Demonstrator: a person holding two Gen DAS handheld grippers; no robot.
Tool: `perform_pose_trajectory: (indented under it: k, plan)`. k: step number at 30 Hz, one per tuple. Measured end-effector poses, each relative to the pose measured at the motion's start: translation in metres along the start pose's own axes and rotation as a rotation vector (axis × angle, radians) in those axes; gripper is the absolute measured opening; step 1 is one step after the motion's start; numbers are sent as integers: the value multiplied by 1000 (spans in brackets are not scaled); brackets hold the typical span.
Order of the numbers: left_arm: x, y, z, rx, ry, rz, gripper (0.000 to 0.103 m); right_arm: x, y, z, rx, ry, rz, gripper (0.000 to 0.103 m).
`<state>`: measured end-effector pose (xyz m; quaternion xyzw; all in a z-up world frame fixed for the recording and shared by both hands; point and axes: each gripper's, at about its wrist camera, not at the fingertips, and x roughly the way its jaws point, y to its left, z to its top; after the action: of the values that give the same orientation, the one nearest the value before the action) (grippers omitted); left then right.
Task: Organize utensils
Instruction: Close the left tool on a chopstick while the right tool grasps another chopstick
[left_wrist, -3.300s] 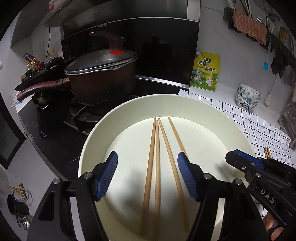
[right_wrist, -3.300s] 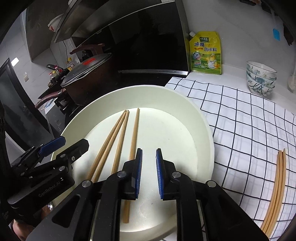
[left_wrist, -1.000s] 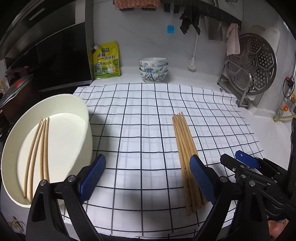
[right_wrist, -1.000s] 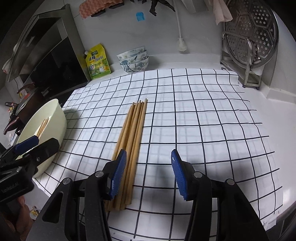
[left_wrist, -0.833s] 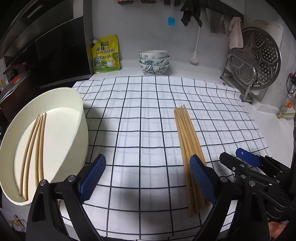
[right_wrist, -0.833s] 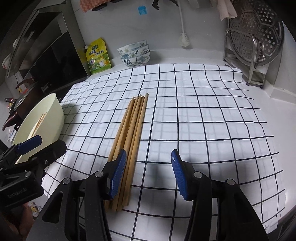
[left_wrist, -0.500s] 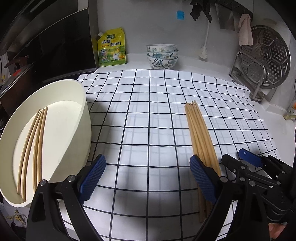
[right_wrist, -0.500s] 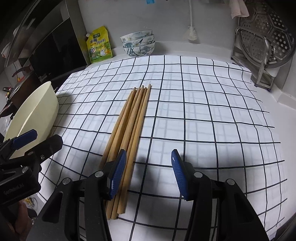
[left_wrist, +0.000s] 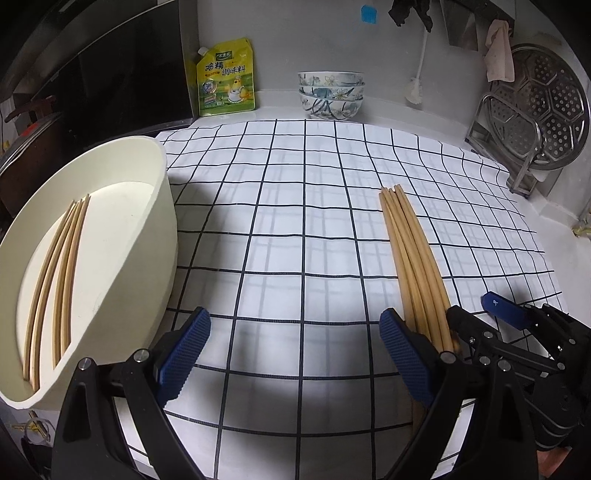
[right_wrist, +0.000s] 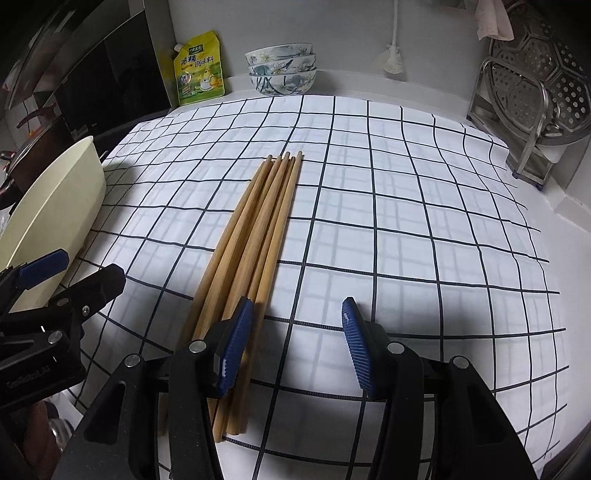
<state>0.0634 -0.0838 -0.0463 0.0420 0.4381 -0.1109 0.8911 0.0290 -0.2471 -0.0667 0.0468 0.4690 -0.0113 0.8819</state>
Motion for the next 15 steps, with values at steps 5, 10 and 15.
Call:
perform_pose_trajectory:
  k: [5, 10, 15]
  plan:
    - [4, -1, -1, -3, 12, -5, 91, 1, -7, -3, 2, 6, -18, 49]
    - [11, -10, -3, 12, 31, -18, 91, -2, -20, -6, 35, 1, -28, 49]
    - [17, -21, -5, 36, 40, -25, 91, -6, -34, -11, 64, -5, -39, 49]
